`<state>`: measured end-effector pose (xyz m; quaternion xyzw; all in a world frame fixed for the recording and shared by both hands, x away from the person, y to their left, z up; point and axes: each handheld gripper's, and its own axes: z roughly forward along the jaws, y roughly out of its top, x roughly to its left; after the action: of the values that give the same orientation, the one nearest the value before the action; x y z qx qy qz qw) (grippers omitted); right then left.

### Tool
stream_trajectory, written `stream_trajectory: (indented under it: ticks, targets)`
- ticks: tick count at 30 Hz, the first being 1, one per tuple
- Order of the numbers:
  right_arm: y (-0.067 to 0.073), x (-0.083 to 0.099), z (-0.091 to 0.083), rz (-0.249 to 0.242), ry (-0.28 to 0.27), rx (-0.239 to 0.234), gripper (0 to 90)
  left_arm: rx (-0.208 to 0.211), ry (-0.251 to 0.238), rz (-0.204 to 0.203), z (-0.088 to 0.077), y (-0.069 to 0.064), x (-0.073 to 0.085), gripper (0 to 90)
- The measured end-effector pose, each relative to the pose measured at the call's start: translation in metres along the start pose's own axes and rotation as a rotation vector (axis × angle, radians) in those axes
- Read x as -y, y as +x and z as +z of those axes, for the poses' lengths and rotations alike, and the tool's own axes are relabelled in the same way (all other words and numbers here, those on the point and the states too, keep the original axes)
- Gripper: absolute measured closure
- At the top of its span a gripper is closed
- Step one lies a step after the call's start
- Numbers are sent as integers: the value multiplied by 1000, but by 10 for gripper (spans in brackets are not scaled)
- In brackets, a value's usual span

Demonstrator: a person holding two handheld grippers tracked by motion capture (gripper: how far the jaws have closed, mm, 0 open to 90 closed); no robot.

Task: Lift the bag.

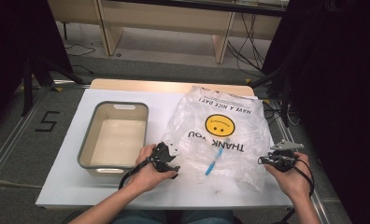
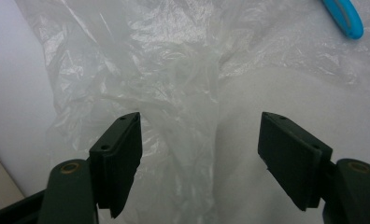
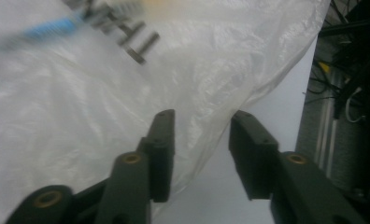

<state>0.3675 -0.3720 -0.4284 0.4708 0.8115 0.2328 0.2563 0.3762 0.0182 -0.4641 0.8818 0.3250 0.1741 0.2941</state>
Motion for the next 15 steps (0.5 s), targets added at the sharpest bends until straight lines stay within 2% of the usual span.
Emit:
stream_trajectory:
  ticks: [3,4,7,9,11,15]
  targets:
    - [7,2,-15,76,-50,-62,488,9,14,1,3,-3,1,315]
    - [10,2,-20,88,-71,-74,464,10,19,6,5,-3,1,317]
    - [15,1,-30,85,-105,-66,394,22,33,4,8,-5,2,325]
    - [14,0,-33,74,-130,-35,379,21,34,1,9,-5,2,328]
    - [13,0,-33,87,-127,-24,355,16,20,-1,8,-5,1,332]
    - [20,3,-28,96,-104,-115,351,-8,-22,-8,1,-5,-3,336]
